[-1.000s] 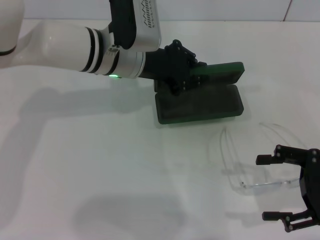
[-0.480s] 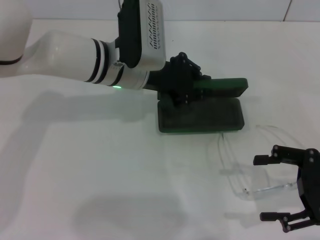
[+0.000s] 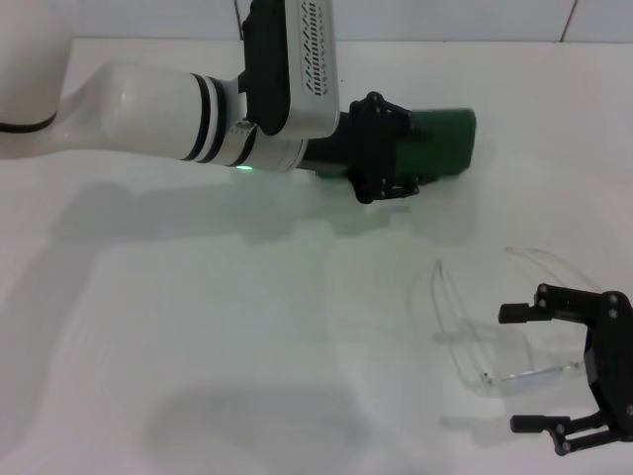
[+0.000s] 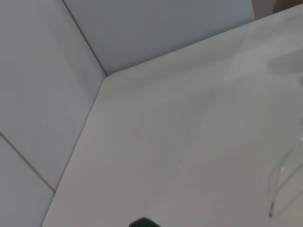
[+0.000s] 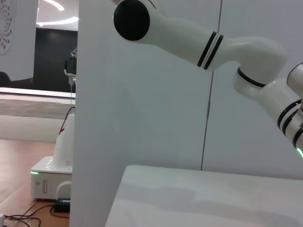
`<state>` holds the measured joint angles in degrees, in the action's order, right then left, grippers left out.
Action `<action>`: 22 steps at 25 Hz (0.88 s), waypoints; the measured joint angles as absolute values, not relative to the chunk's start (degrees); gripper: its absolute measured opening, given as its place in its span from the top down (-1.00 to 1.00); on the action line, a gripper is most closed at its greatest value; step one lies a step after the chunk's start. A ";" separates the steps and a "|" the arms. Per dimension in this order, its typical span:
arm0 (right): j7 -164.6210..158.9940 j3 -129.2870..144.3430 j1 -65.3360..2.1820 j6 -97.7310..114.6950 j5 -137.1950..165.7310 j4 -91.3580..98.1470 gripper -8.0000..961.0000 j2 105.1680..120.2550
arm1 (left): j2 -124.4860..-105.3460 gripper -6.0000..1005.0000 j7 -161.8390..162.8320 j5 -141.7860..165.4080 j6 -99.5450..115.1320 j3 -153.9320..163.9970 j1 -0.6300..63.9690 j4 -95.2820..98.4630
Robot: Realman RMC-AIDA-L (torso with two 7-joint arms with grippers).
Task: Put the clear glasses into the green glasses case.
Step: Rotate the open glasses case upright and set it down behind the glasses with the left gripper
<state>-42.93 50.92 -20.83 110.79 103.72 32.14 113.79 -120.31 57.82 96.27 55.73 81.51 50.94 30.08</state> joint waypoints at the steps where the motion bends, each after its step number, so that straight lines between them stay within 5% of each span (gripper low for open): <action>1: -42.93 50.84 -20.83 110.79 103.71 32.18 -0.75 113.81 | -120.32 0.42 57.82 96.27 55.53 81.51 50.82 30.14; 4: -42.99 50.69 -20.87 110.72 103.65 32.38 -0.75 113.86 | -120.35 0.37 57.75 95.93 55.03 81.43 50.40 30.58; 7: -43.11 50.69 -21.01 110.70 103.45 32.55 -0.75 113.86 | -120.30 -0.01 57.62 94.91 54.39 81.46 50.33 30.63; 12: -43.19 50.65 -21.45 110.54 103.39 32.61 -0.74 113.83 | -120.26 -0.27 60.09 92.54 52.73 81.05 50.35 31.23; 22: -43.24 50.69 -22.39 109.72 103.39 32.36 -0.74 113.84 | -119.94 -0.25 82.59 92.39 39.70 81.37 52.96 33.20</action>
